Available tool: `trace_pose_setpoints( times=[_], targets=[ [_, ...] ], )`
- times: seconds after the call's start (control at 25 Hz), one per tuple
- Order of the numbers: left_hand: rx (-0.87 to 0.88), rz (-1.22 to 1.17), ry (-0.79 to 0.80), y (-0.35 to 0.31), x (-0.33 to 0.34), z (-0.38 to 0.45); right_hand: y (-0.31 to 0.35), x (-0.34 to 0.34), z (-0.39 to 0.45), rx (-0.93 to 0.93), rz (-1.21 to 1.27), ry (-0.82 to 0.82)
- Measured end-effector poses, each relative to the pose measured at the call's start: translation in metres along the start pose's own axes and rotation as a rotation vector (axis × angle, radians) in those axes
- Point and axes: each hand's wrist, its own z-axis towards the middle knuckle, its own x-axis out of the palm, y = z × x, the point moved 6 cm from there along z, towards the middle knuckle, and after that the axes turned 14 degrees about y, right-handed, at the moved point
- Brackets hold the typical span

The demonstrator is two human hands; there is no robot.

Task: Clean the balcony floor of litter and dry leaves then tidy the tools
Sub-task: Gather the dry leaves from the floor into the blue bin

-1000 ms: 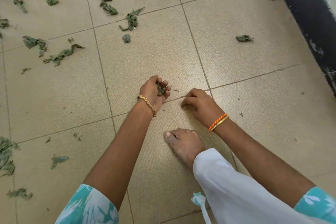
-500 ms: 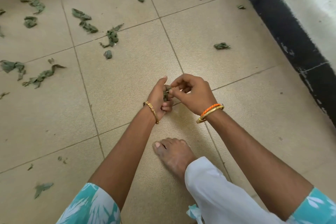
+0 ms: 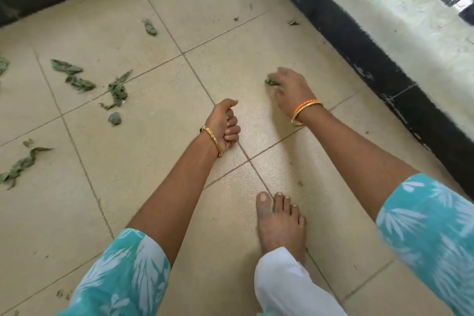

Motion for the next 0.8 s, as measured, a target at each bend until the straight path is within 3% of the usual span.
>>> trace_pose_setpoints(
  times=[0.16, 0.24, 0.36, 0.52, 0.6, 0.8],
  targets=[
    [-0.033, 0.061, -0.019, -0.018, 0.006, 0.02, 0.009, 0.006, 0.01, -0.04, -0.226, -0.055],
    [-0.044, 0.064, -0.028, -0.025, 0.008, 0.028, 0.01, 0.001, 0.011, -0.002, -0.197, -0.099],
    [-0.051, 0.077, -0.041, -0.037, 0.014, 0.037, 0.01, -0.017, 0.006, 0.092, 0.151, -0.18],
    [0.007, 0.046, -0.043, -0.059, 0.03, 0.047, 0.031, -0.031, -0.002, 0.079, 0.757, -0.132],
    [0.042, 0.008, -0.034, -0.064, 0.041, 0.052, 0.04, -0.035, -0.003, 0.101, 0.764, -0.143],
    [0.082, -0.048, -0.035, -0.071, 0.051, 0.069, 0.049, -0.044, 0.01, 0.098, 0.507, -0.147]
  ],
)
